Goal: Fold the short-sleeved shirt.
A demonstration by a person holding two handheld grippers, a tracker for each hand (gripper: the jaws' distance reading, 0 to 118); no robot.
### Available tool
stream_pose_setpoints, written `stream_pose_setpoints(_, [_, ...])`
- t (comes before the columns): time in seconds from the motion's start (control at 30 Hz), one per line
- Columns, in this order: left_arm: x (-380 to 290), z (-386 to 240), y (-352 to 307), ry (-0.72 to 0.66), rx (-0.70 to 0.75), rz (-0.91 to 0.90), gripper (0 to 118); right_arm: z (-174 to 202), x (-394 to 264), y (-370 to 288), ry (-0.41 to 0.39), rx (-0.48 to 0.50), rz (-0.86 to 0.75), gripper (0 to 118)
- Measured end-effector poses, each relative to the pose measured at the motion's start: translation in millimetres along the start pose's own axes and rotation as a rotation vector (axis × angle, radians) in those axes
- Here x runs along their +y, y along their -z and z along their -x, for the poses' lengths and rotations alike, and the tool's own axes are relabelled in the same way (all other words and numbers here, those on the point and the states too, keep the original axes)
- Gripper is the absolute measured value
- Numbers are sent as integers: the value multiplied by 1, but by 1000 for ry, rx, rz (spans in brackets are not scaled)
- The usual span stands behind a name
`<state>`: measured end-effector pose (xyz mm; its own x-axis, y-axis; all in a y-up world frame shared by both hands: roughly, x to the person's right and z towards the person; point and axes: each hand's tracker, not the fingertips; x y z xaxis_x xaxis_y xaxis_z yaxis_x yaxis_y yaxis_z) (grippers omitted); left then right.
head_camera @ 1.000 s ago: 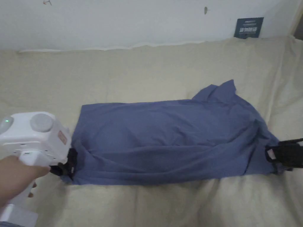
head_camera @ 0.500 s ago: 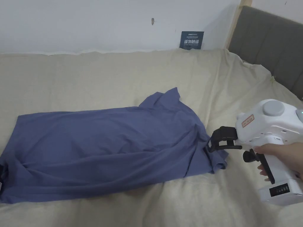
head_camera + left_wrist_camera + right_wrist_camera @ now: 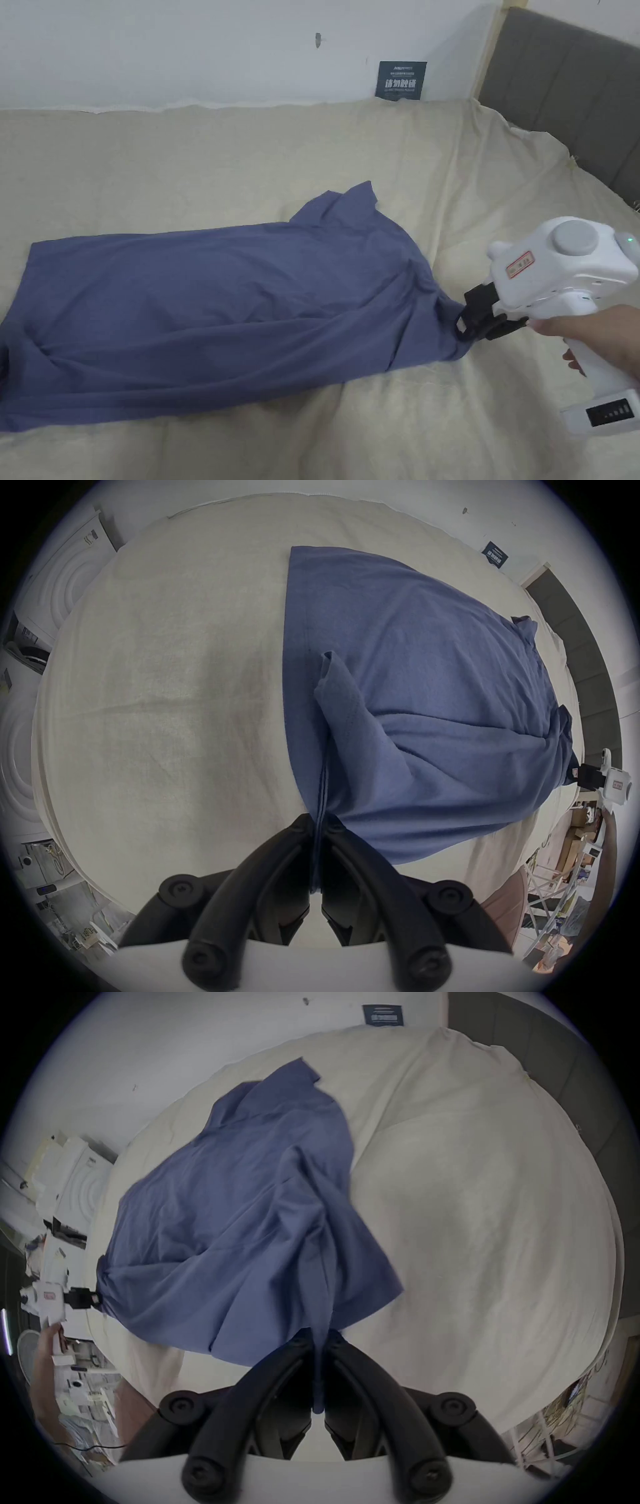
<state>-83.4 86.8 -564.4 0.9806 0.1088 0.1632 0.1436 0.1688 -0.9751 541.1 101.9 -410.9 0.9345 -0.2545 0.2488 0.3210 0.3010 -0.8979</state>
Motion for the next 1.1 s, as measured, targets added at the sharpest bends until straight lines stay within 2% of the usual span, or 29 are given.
stream_pose_setpoints(0.1, [-2, 3, -9, -7, -15, -14, 4, -14, -3, -17, 58, 54, -15, 5])
stream_pose_setpoints(0.27, [-7, 7, -39, -12, -47, -56, 4, -23, -17, -54, 8, 35, -38, 5])
stream_pose_setpoints(0.33, [-13, 9, -53, -14, -72, -73, 4, -22, -28, -71, 15, 51, -77, 5])
stream_pose_setpoints(0.53, [-59, 13, -83, 21, -86, -99, 4, -14, -72, -108, -44, 58, -76, 5])
stream_pose_setpoints(0.7, [-114, 16, -84, -1, -141, -113, 4, -25, -114, -102, -54, 25, -22, 5])
stream_pose_setpoints(0.8, [-130, 13, -55, 64, -141, -25, 4, -35, -129, -76, -20, 5, 1, 5])
stream_pose_setpoints(0.87, [-136, 14, -37, 24, -138, -6, 4, -38, -136, -58, 31, 26, 14, 5])
stream_pose_setpoints(0.9, [-135, 18, -30, 11, -153, -18, 9, -38, -137, -51, 54, 44, 36, 11])
stream_pose_setpoints(0.93, [-136, 20, -28, -10, -174, -38, 23, -39, -137, -46, 73, 44, 45, 33])
stream_pose_setpoints(0.97, [-137, 22, -26, -39, -197, -44, 52, -39, -139, -42, 89, 30, 46, 71])
stream_pose_setpoints(1.0, [-138, 23, -26, -60, -206, -43, 91, -38, -141, -43, 82, -33, 41, 113])
stream_pose_setpoints(1.03, [-139, 25, -26, -61, -197, -51, 105, -36, -144, -44, 60, -85, 17, 116])
stream_pose_setpoints(1.1, [-142, 27, -30, -69, -180, -111, 107, -36, -145, -50, 37, -160, -37, 114])
